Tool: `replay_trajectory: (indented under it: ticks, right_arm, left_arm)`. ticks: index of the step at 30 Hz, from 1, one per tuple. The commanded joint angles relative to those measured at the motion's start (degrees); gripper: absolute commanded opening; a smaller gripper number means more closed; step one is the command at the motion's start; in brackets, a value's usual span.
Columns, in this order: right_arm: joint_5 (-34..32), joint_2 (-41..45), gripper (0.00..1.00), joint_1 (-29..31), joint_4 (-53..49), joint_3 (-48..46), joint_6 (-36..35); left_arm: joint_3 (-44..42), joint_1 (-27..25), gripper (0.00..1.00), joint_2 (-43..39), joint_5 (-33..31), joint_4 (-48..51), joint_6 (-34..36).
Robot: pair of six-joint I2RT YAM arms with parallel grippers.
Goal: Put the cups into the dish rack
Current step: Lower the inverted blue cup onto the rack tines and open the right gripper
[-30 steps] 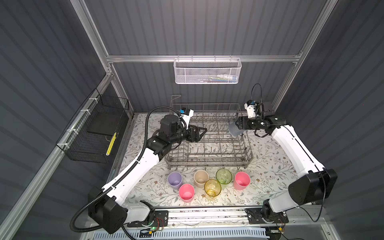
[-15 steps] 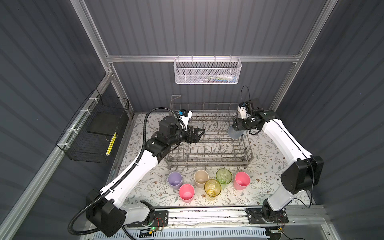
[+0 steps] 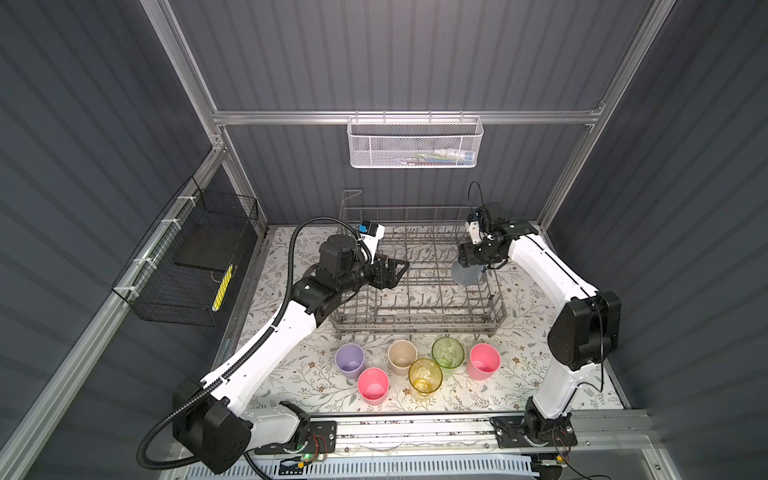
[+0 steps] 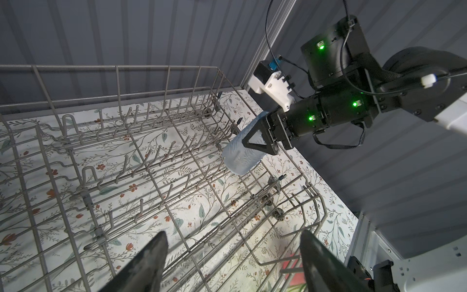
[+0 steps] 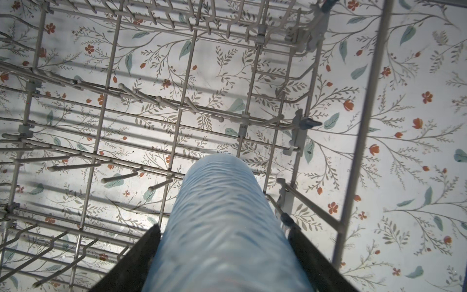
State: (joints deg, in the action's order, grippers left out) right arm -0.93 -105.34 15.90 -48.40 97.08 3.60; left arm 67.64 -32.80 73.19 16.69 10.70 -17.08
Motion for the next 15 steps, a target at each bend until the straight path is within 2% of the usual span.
replay_trajectory:
  ticks: [1,12,15]
  right_arm:
    - [-1.42,-1.26,0.22,0.53,0.14,2.06,0.07]
    - [-3.68,-4.59,0.27,1.67,0.4,3.12,0.35]
    - [-4.43,-5.19,0.31,1.93,0.48,3.44,0.45]
  left_arm:
    - [-0.7,0.36,0.82,-0.15,0.89,-0.42,1.08]
    - [-1.15,0.36,0.82,-0.13,0.98,-0.49,0.91]
    - [-1.18,0.36,0.82,0.06,1.2,-0.43,0.91]
